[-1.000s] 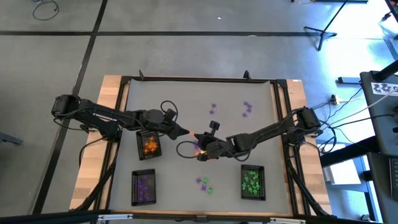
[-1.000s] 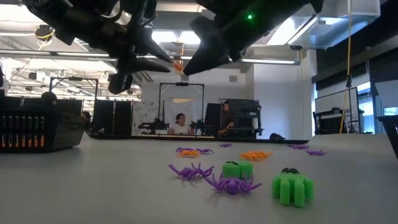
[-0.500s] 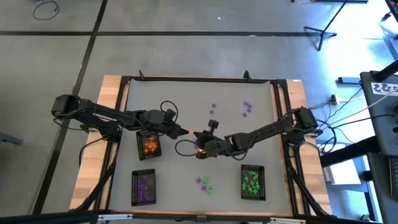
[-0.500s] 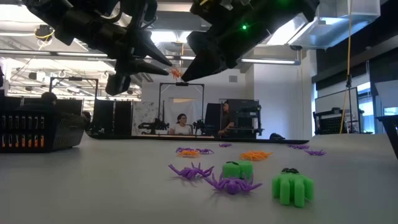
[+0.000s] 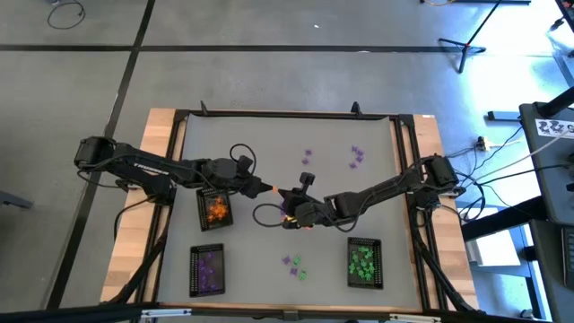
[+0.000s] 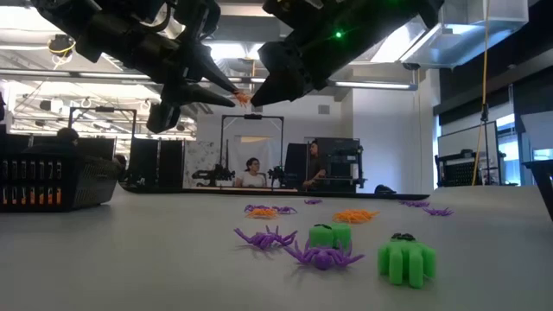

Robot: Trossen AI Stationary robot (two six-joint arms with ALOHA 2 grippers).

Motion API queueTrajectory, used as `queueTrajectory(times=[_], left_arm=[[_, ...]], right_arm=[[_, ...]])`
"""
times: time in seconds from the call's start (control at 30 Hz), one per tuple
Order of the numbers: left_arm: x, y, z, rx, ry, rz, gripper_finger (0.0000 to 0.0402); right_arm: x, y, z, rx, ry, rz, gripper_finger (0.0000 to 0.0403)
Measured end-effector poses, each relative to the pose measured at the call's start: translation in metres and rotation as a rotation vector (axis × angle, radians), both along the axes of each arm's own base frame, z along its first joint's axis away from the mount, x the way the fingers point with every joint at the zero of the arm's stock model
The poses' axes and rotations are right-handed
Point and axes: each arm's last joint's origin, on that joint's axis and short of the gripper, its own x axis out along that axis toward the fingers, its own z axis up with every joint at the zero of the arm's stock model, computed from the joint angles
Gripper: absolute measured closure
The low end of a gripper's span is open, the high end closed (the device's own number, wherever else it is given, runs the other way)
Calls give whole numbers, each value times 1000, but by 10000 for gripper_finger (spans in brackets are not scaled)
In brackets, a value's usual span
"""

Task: Sort Halloween decoration
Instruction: Put the orange spider toy into the top black basket

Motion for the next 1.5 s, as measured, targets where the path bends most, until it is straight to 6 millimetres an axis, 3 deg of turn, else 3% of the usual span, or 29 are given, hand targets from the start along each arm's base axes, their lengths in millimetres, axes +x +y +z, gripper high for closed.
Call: queueTrajectory(times=[0.37, 0.73, 1.03, 1.23, 1.5], left_arm=[[0, -1, 0, -34, -2, -5, 332], [2, 4, 5, 10, -57, -141, 332], [2, 10, 10, 251, -150, -460, 332], [-3, 10, -1, 379, -48, -557, 332], [-11, 9, -16, 358, 119, -584, 332]], right_arm=[[6, 2, 12, -19, -24, 28, 403], [2, 1, 6, -2, 44, 21, 403], [4, -11, 9, 248, 31, 119, 403], [4, -26, 16, 414, 29, 158, 403], [3, -44, 1, 552, 139, 152, 396]])
